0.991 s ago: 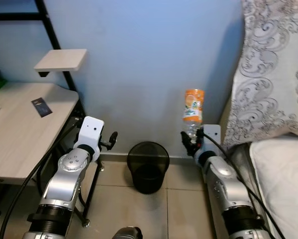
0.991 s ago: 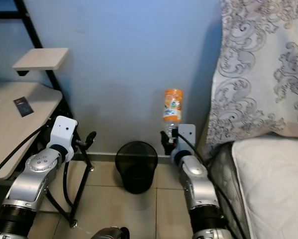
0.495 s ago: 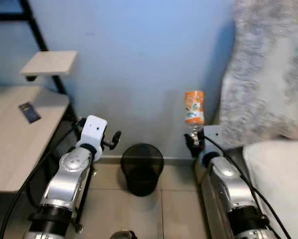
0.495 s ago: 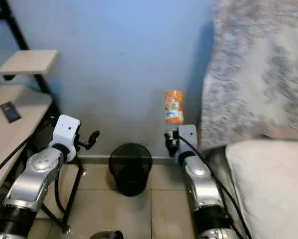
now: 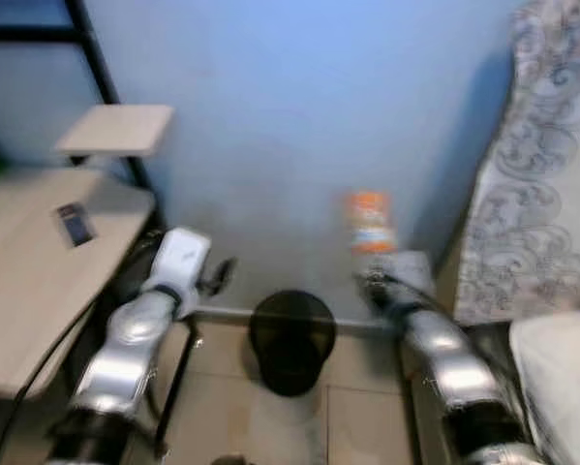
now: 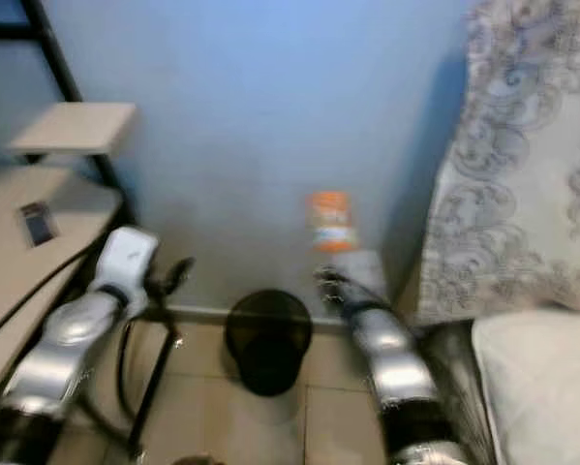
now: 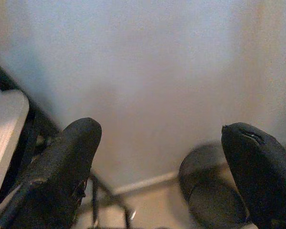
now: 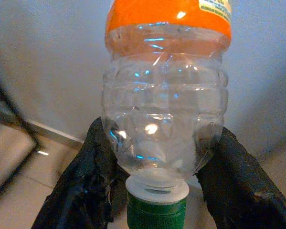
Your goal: Clean up the room
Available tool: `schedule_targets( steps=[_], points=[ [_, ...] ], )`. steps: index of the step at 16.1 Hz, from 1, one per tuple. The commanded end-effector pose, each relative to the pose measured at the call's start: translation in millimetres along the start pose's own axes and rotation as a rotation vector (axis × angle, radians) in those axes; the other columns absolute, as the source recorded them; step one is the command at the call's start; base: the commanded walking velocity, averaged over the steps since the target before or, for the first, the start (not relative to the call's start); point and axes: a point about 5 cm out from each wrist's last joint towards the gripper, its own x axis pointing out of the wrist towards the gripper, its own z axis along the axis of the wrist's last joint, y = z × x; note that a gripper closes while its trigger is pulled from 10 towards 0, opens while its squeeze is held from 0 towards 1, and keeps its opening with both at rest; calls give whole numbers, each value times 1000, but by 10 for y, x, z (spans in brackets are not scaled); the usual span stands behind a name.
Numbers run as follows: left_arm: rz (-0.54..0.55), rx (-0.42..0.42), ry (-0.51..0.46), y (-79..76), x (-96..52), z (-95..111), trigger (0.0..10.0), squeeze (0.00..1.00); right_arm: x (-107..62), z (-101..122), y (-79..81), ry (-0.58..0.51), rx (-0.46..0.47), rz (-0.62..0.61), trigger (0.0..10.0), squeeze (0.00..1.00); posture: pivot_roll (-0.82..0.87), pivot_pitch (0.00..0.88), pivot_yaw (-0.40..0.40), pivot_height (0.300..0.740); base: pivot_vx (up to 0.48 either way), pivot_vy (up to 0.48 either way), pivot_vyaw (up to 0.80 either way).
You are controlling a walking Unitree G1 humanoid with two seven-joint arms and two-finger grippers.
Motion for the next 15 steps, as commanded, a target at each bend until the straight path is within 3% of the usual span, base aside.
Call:
schedule_targets(
  steps=[1,15],
  points=[
    [-23,8,-37,-64,21,102,10000,0,-38,-25,-155,3,-12,-39,10000,0,65,0,25,740,262,0,0],
    [-24,-20,-37,-58,33,113,10000,0,11,29,-150,3,-67,-12,10000,0,65,0,22,740,264,0,0]
  ],
)
